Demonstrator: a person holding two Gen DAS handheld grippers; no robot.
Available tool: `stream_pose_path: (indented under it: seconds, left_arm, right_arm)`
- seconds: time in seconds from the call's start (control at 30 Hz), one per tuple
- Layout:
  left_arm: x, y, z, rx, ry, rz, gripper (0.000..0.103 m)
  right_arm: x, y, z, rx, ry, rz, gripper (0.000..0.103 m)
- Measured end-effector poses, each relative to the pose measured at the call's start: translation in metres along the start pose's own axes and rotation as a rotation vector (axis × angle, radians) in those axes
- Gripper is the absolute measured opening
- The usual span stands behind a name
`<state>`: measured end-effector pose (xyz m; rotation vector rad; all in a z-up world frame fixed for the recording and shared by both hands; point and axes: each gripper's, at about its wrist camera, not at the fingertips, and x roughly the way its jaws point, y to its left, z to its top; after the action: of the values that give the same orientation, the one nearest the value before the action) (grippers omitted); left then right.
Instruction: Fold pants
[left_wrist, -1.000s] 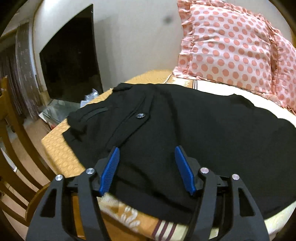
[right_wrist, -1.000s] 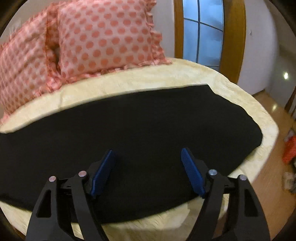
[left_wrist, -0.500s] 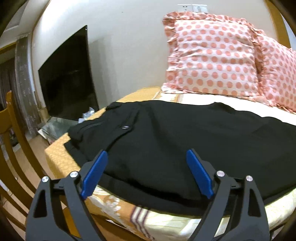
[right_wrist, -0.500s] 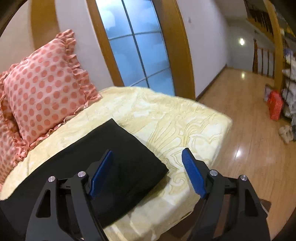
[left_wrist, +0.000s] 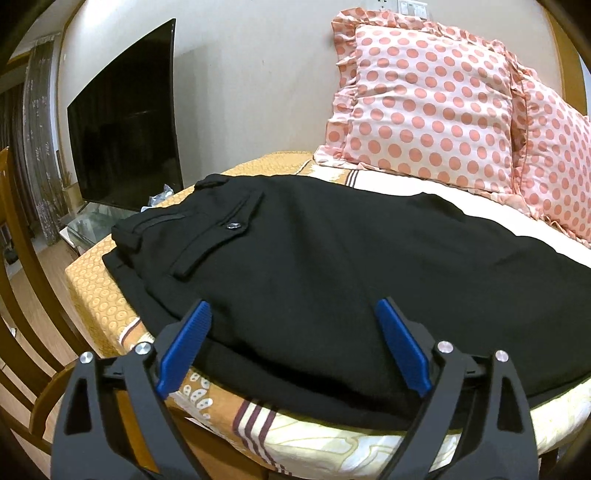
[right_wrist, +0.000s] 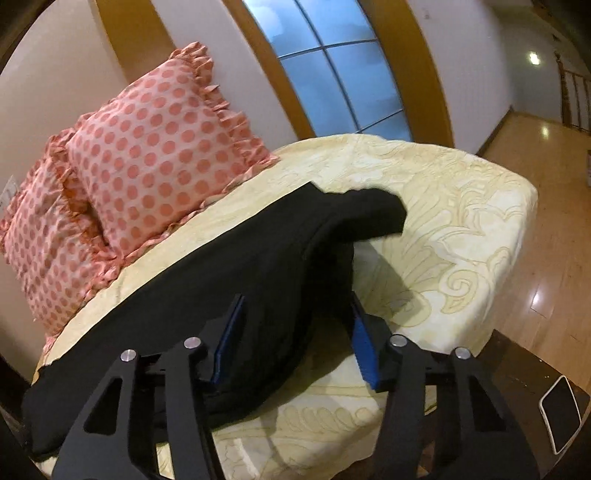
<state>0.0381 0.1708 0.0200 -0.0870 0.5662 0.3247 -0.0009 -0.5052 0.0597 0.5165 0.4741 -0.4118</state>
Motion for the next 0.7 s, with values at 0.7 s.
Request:
stream_pose_path:
  seconds: [0.7]
  left_arm:
    - [0.0, -0.001, -0.005, -0.019, 0.005, -0.004, 0.098]
  right_arm:
    - [-0.039, 0.16, 0.034, -0.199, -0.103, 0.399, 0.008]
